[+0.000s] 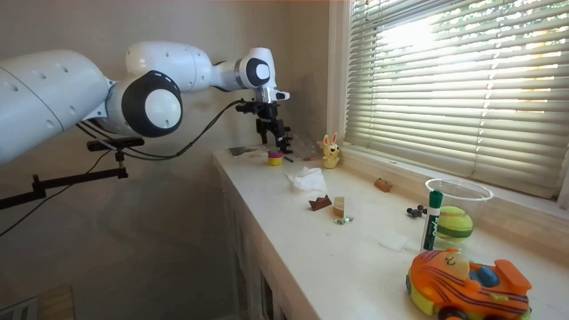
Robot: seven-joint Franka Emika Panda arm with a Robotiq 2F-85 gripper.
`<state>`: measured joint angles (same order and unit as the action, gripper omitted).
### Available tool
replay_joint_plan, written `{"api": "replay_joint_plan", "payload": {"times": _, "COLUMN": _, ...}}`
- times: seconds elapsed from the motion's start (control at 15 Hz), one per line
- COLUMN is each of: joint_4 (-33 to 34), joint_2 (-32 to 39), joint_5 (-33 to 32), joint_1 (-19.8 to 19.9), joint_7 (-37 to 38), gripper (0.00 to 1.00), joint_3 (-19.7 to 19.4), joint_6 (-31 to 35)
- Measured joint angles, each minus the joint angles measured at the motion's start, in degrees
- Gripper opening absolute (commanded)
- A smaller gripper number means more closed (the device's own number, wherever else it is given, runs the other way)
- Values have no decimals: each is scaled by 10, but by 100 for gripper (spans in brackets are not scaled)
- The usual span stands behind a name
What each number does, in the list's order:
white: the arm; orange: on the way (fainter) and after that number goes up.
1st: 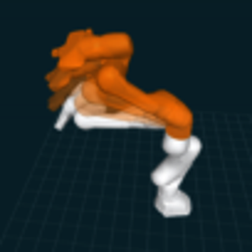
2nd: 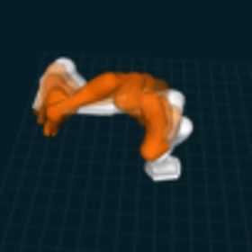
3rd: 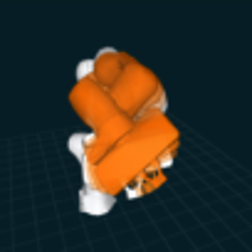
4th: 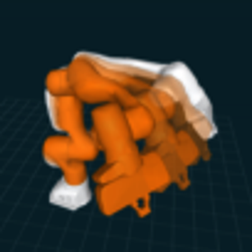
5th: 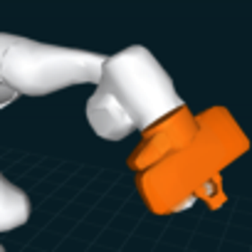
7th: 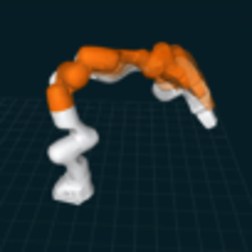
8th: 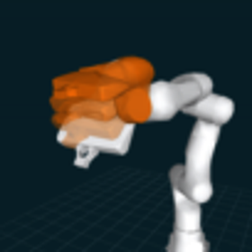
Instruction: Stack the bowls, then place the green toy inside the pink bowl
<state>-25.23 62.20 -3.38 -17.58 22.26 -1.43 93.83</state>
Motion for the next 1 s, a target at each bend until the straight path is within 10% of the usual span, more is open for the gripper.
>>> {"api": "replay_joint_plan", "payload": {"times": 1.0, "joint_4": 2, "joint_2": -56, "joint_5": 3, "joint_1": -9, "joint_7": 258, "gripper": 100, "joint_3": 5, "joint_6": -7}}
